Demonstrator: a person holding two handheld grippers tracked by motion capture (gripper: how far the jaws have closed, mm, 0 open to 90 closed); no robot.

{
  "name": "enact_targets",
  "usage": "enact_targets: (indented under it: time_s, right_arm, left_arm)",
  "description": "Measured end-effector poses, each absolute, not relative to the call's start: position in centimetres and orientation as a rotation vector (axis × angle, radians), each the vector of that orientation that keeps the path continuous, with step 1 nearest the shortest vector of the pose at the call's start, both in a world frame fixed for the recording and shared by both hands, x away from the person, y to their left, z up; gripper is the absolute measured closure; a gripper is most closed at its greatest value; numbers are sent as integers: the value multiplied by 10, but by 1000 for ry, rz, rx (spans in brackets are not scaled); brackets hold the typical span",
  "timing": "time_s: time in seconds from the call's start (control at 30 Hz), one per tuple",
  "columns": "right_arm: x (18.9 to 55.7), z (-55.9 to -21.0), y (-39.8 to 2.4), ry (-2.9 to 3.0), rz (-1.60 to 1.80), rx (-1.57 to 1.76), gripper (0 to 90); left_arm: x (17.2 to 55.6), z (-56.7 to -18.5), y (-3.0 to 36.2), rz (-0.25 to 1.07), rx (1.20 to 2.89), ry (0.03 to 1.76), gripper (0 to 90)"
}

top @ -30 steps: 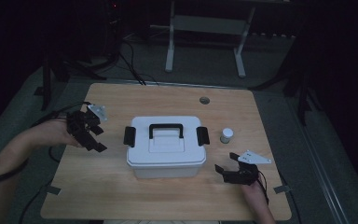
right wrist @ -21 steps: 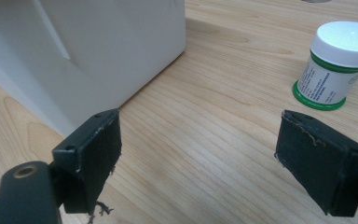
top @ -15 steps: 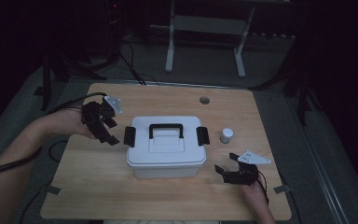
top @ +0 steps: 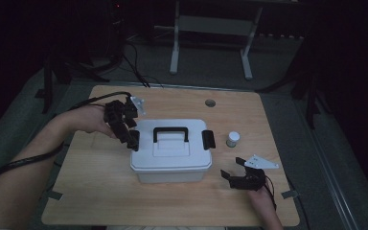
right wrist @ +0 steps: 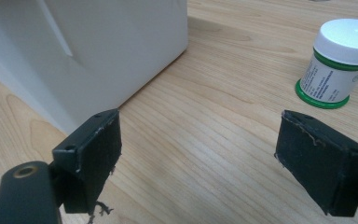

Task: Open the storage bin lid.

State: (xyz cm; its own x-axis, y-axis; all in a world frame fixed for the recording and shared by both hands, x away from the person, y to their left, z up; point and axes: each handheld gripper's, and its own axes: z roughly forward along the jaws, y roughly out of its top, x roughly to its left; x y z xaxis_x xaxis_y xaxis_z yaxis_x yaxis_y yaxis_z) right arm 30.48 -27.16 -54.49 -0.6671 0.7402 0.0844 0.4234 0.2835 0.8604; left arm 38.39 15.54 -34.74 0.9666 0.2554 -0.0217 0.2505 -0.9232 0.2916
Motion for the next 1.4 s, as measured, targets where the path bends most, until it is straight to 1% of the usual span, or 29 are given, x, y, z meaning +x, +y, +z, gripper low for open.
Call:
enact_targets:
  time_s: [0.4, 0.83, 1.23, 1.27, 1.3, 1.37, 1.4]
  right_arm:
    - [304, -546, -272, 2230, 1342, 1054, 140]
    - [303, -546, -272, 2236, 1347, 1045, 140]
    - [304, -546, -272, 2235, 1352, 1039, 140]
    - [304, -546, -272, 2236, 1352, 1038, 140]
    - [304, -546, -272, 2237, 1352, 1037, 140]
    - [304, -546, -272, 2237, 1352, 1036, 140]
    - [303, -546, -272, 2237, 1353, 1035, 140]
  left_arm:
    - [391, -348, 124, 7, 2841, 300, 282]
    - [398, -346, 90, 25, 2883, 233, 282]
    - [406, -354, 62, 39, 2922, 183, 283]
    - [407, -355, 60, 39, 2924, 172, 286]
    - [407, -355, 59, 43, 2928, 167, 338]
    - [407, -357, 57, 32, 2929, 161, 345]
    - [407, -359, 54, 49, 2937, 134, 345]
